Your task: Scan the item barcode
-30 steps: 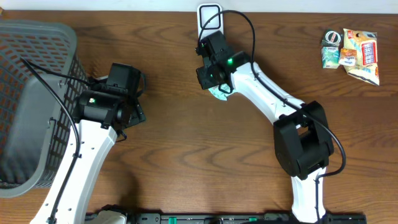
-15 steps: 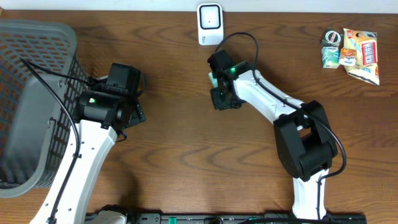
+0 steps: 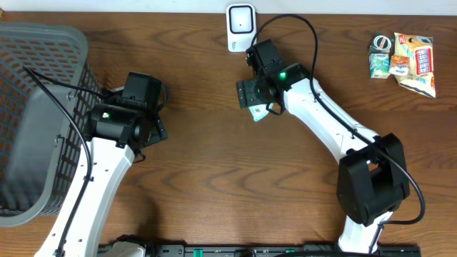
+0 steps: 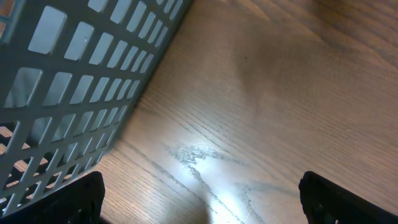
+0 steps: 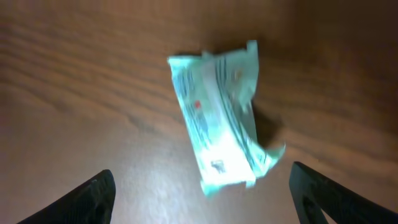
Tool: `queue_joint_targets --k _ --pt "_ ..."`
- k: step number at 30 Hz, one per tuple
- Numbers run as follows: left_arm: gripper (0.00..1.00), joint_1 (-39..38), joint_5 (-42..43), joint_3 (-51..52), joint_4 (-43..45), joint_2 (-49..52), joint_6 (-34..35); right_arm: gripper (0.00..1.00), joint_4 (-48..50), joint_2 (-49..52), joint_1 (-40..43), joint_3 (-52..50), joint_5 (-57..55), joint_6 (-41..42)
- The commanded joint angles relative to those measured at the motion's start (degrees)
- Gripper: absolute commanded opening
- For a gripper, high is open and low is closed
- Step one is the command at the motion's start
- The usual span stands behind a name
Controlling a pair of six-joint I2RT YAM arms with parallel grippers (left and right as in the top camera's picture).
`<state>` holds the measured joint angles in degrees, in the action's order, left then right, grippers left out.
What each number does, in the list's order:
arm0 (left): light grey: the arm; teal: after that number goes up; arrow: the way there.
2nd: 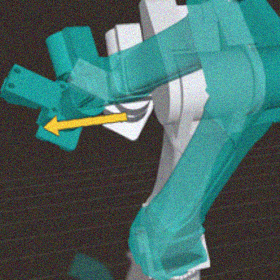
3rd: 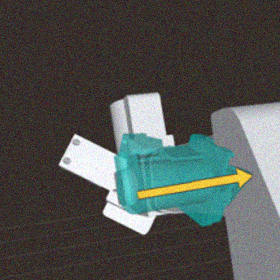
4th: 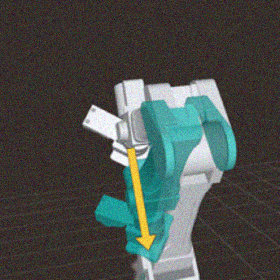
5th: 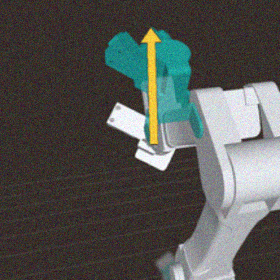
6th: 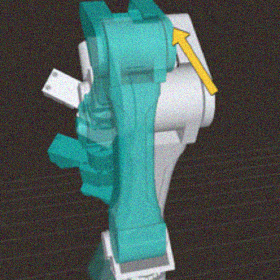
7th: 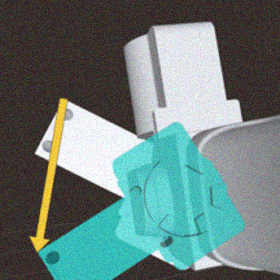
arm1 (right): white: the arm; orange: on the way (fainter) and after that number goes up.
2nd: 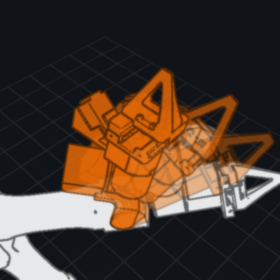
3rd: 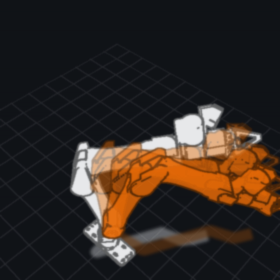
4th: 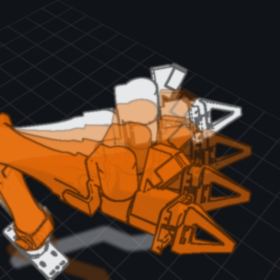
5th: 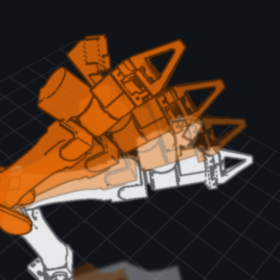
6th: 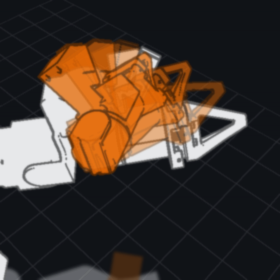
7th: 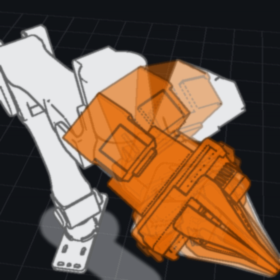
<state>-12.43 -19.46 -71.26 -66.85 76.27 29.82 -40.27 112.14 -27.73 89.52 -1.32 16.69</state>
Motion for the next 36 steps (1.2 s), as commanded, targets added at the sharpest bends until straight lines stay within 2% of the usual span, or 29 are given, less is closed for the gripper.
queue_joint_targets --k 1,8,17,19,22,30,31,36 --pt "0.98 0.3 -0.7 -0.2 -0.2 -0.3 0.3 0.81 2.9 1.3 2.0 0.5 -0.7 -2.5" --pt "0.98 0.3 -0.7 -0.2 -0.2 -0.3 0.3 0.84 7.1 6.3 4.6 0.4 3.7 -3.0" --pt "0.97 0.3 -0.7 -0.2 -0.2 -0.3 0.3 0.85 11.2 13.8 9.4 0.4 27.2 -3.1" --pt "0.98 0.3 -0.7 -0.2 -0.2 -0.3 0.3 0.76 11.3 14.6 9.9 0.4 29.3 -3.1" --pt "0.98 0.3 -0.7 -0.2 -0.2 -0.3 0.3 0.49 10.7 15.2 10.0 0.3 29.6 -3.2" --pt "0.98 0.3 -0.7 -0.2 -0.2 -0.3 0.3 0.05 10.3 15.4 9.2 0.2 33.9 -5.8" --pt "0.98 0.3 -0.7 -0.2 -0.2 -0.3 0.3 0.02 10.0 15.4 9.1 0.2 34.3 -5.8" --pt "0.98 0.3 -0.7 -0.2 -0.2 -0.3 0.3 0.02 9.0 15.4 8.5 0.2 40.6 -5.3"
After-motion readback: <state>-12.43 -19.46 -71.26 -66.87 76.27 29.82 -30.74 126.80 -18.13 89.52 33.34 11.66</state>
